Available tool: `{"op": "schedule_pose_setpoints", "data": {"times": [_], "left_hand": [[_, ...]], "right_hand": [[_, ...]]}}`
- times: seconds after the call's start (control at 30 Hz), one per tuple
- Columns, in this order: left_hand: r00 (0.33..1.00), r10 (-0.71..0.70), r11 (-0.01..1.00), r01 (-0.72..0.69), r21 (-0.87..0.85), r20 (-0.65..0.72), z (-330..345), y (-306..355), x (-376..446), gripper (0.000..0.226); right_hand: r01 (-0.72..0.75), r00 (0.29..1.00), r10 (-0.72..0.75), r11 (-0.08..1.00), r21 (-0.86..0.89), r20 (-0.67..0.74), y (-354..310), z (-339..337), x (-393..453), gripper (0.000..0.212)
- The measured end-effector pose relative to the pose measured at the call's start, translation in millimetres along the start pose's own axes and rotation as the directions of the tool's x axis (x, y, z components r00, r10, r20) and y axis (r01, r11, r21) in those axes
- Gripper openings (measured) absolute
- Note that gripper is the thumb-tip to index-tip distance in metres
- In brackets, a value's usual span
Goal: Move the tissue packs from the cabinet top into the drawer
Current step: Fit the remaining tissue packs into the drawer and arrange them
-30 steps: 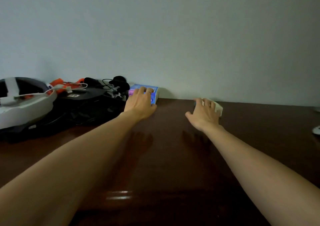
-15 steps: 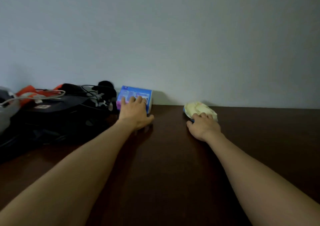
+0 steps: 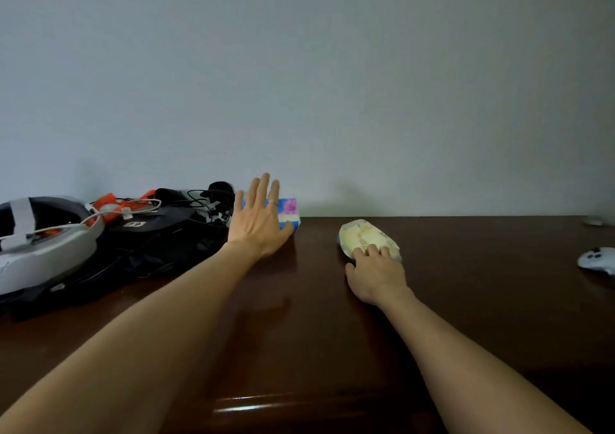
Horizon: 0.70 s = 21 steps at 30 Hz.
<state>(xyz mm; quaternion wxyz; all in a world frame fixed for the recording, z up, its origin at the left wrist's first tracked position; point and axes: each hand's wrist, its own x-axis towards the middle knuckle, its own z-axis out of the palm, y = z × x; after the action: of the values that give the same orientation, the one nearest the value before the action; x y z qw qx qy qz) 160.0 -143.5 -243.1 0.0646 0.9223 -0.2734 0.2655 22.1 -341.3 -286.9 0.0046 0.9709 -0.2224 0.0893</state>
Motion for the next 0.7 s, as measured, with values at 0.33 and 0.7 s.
{"op": "schedule_pose_setpoints", "data": {"times": [0.33, 0.7], "left_hand": [[0.964, 0.124, 0.992, -0.116, 0.046, -0.234, -8.4, 20.3, 16.4, 0.049], [0.922, 0.058, 0.992, -0.095, -0.078, -0.384, -9.7, 14.3, 3.4, 0.052]], "right_hand": [[-0.05, 0.996, 0.054, 0.997, 0.061, -0.071, -2.6, 8.5, 2.5, 0.047], [-0.053, 0.994, 0.061, 0.995, 0.089, -0.088, -1.5, 10.8, 2.0, 0.047]]}}
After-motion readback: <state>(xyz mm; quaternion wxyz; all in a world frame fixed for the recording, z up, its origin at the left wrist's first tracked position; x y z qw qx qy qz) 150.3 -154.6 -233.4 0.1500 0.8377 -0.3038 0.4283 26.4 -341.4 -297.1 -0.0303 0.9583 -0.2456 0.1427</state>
